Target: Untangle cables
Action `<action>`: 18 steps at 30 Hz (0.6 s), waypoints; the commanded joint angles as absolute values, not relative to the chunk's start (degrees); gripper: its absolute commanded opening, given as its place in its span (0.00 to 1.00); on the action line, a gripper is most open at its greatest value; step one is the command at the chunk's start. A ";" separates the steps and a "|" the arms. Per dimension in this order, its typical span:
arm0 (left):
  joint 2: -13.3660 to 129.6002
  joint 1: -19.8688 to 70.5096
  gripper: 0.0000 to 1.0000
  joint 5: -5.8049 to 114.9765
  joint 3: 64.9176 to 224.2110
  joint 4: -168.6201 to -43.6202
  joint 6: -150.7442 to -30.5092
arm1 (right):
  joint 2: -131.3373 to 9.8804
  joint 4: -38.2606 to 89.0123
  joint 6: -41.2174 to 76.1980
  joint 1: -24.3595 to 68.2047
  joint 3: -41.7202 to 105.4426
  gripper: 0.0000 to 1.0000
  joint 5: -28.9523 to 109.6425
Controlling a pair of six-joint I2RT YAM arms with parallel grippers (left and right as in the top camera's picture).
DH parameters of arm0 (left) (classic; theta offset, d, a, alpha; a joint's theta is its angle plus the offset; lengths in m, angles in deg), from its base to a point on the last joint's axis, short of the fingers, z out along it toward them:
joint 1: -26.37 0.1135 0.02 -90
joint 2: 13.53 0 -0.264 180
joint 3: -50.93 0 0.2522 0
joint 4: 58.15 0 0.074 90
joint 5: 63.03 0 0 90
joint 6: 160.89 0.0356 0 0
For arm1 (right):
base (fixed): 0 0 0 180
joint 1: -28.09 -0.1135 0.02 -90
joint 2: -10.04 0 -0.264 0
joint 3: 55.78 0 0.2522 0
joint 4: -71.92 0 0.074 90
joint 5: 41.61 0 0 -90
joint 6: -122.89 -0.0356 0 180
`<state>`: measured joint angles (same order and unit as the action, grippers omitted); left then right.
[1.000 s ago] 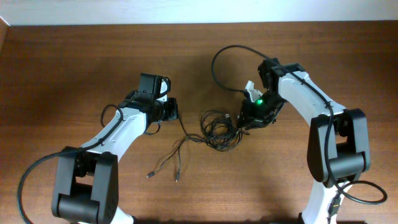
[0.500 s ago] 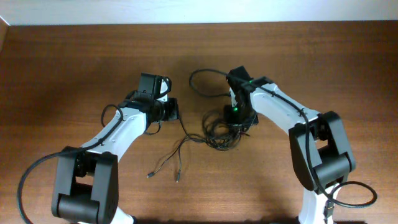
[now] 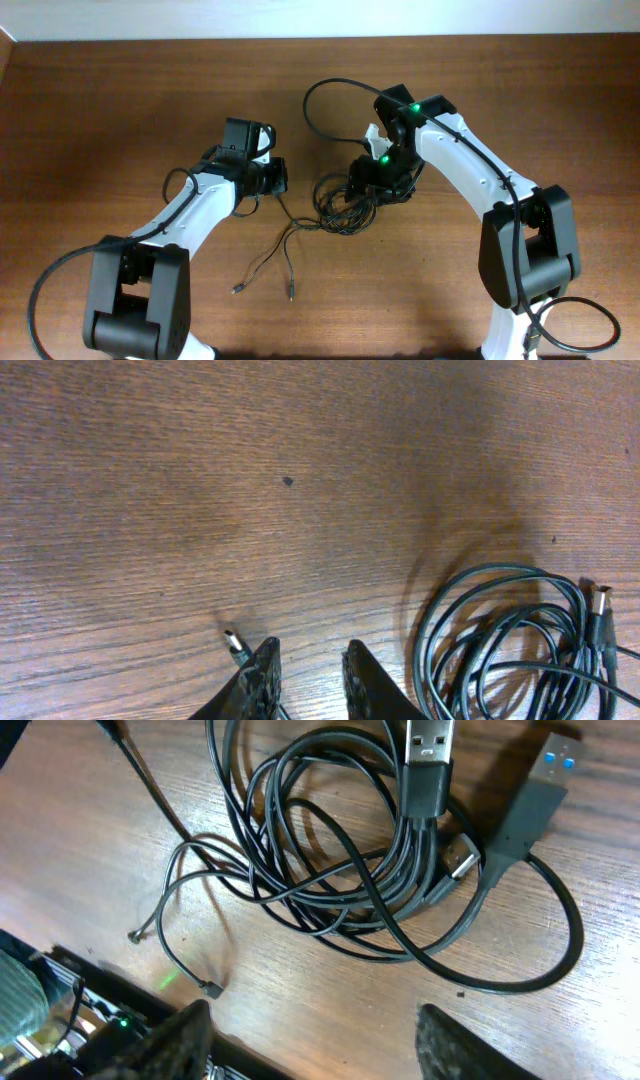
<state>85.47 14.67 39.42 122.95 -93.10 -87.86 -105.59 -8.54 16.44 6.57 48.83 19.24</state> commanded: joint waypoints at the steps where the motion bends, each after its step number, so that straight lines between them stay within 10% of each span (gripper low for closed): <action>1: 86.10 14.82 0.23 40.97 122.86 -93.00 -88.23 | -104.32 -8.27 9.25 6.42 49.03 0.67 20.66; 17: 86.10 14.82 0.24 40.99 122.86 -92.95 -88.21 | -104.76 3.95 35.96 2.92 38.65 0.56 34.06; 18: 86.10 14.82 0.24 40.99 122.86 -92.95 -88.21 | -104.76 5.08 37.25 2.92 37.88 0.35 34.06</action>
<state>85.47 14.67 40.29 122.95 -93.08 -87.86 -105.59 3.53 31.76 3.27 39.81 33.58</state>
